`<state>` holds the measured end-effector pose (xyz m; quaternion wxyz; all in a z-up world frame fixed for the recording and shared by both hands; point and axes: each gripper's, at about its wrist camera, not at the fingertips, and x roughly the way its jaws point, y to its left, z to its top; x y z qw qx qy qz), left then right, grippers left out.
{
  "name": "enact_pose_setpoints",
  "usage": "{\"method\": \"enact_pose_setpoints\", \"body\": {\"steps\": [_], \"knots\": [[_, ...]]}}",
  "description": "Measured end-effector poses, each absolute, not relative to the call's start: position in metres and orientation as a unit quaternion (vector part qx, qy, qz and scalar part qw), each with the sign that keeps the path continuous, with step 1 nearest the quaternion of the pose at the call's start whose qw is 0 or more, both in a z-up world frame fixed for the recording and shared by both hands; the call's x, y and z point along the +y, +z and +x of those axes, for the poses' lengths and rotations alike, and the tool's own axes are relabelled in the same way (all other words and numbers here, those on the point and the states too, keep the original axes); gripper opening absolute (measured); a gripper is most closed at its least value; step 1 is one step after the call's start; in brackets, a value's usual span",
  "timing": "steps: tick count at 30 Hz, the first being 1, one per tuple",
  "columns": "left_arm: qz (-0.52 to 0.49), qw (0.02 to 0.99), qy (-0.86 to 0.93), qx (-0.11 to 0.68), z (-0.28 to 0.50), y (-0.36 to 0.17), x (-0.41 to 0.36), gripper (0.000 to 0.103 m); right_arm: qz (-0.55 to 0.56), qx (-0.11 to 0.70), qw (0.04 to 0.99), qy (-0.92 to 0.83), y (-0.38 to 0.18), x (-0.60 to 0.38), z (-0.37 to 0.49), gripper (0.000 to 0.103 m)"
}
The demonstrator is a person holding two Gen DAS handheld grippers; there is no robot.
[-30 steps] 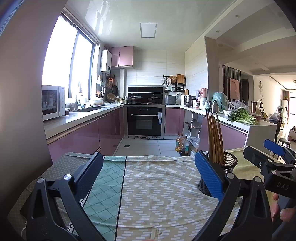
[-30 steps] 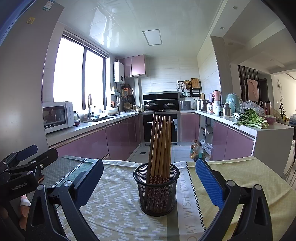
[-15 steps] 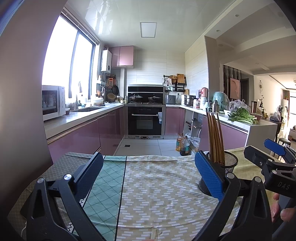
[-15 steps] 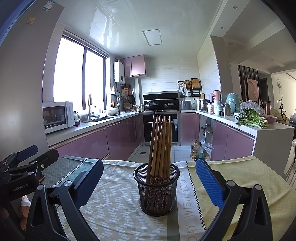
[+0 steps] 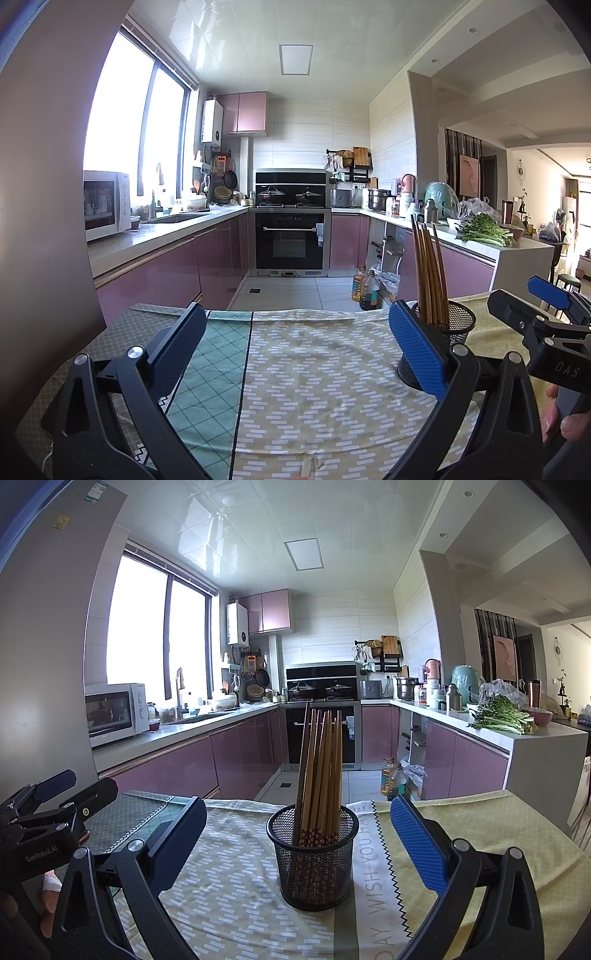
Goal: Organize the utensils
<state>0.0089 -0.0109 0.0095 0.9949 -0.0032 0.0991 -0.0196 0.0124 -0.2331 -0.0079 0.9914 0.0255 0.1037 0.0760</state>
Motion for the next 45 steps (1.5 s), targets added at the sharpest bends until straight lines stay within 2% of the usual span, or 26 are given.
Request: {"method": "enact_pose_setpoints", "body": {"steps": [45], "knots": [[-0.002,0.995,-0.02,0.1,0.0093,0.0094,-0.0102,0.097,0.028,0.105,0.991,0.076,-0.0056,-0.2323,0.0128,0.097]]}}
